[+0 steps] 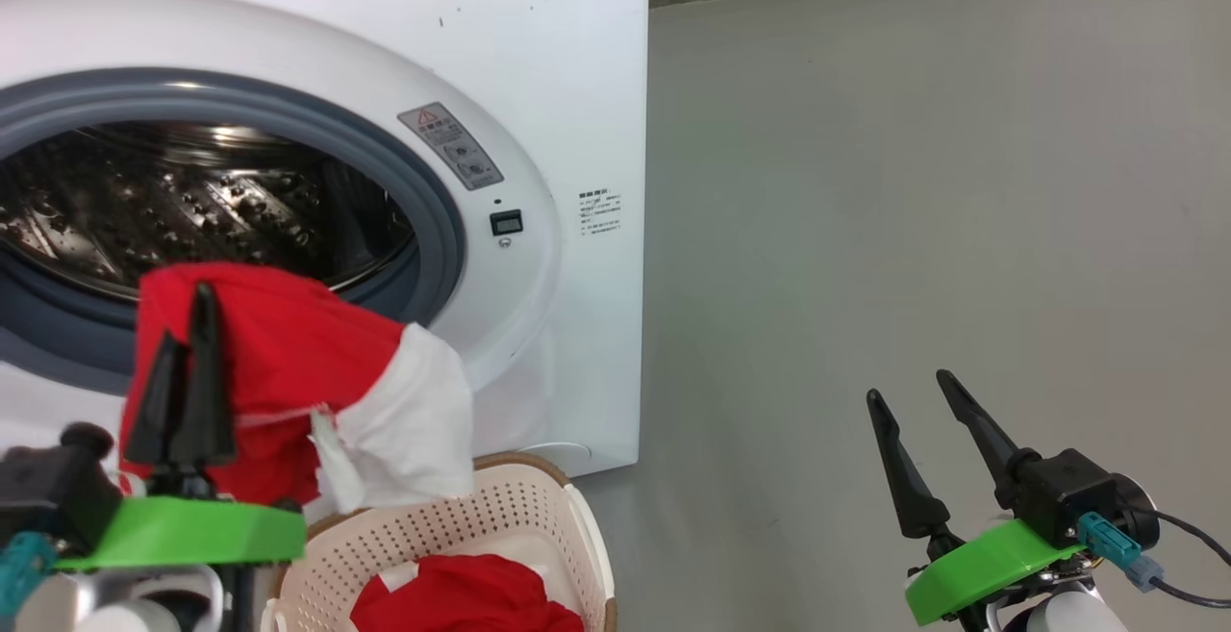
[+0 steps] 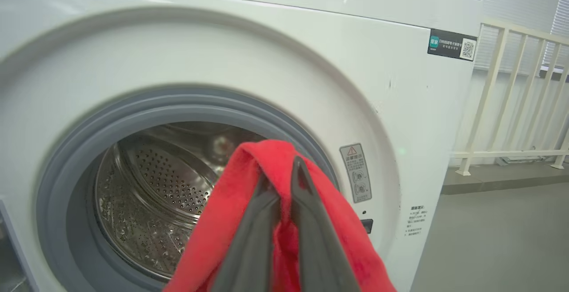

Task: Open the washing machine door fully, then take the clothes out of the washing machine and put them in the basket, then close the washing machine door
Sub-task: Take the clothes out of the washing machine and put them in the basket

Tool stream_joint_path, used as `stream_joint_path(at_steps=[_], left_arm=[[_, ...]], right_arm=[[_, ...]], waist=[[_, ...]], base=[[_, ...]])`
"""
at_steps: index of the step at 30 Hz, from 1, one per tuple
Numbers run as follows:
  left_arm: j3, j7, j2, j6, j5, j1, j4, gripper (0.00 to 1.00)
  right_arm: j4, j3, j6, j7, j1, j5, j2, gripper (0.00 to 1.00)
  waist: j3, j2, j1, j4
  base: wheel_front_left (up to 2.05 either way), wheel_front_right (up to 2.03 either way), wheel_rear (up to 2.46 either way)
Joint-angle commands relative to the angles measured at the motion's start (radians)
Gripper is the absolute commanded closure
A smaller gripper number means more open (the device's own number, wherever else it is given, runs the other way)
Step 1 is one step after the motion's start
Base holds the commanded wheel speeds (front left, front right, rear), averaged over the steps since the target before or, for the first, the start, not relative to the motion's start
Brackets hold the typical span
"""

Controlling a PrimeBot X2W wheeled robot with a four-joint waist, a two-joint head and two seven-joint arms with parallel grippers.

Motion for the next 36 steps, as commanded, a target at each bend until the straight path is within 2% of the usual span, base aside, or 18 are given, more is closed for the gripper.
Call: stream_joint_path(at_steps=[1, 5, 10, 17, 30, 35, 36], left_arm=[[0.025, 0.015, 0.011, 0.010, -0.004, 0.004, -0.042, 1.00], [0.010, 0.040, -0.013, 0.015, -0.023, 0.038, -0.046, 1.00], [-0.014, 0.031, -0.040, -0.002, -0.055, 0.049, 0.038, 1.00], [-0.033, 0.022, -0.059, -0.037, -0.108, 0.006, 0.265, 1.00], [-0.078, 0.166, -0.057, -0.093, -0.171, -0.163, 0.679, 1.00], [-0.072, 0.223, -0.052, -0.097, -0.200, -0.239, 0.847, 1.00], [-0.072, 0.223, -0.052, -0.097, -0.200, -0.239, 0.847, 1.00]], right_arm=[[-0.025, 0.020, 0.006, -0.006, -0.010, 0.015, -0.005, 0.00], [-0.033, 0.018, 0.006, -0.006, -0.017, 0.017, -0.006, 0.00], [-0.041, 0.016, 0.006, -0.006, -0.035, 0.017, -0.005, 0.00], [-0.045, 0.022, 0.006, -0.006, -0.068, 0.018, -0.002, 0.00], [-0.060, 0.033, 0.006, -0.006, -0.126, 0.023, 0.003, 0.00], [-0.064, 0.044, 0.006, -0.006, -0.154, 0.026, 0.005, 0.00], [-0.064, 0.044, 0.006, -0.006, -0.154, 0.026, 0.005, 0.00]], waist=[[0.005, 0.0000, 0.0000, 0.002], [0.033, 0.0000, 0.0000, 0.005], [0.075, 0.0000, 0.0000, 0.007], [0.146, 0.0000, 0.0000, 0.003], [0.296, 0.0000, 0.0000, -0.028], [0.343, 0.0000, 0.0000, -0.045], [0.343, 0.0000, 0.0000, -0.045]], base=[[0.00, 0.00, 0.00], [0.00, 0.00, 0.00], [0.00, 0.00, 0.00], [0.00, 0.00, 0.00], [0.00, 0.00, 0.00], [0.00, 0.00, 0.00], [0.00, 0.00, 0.00]])
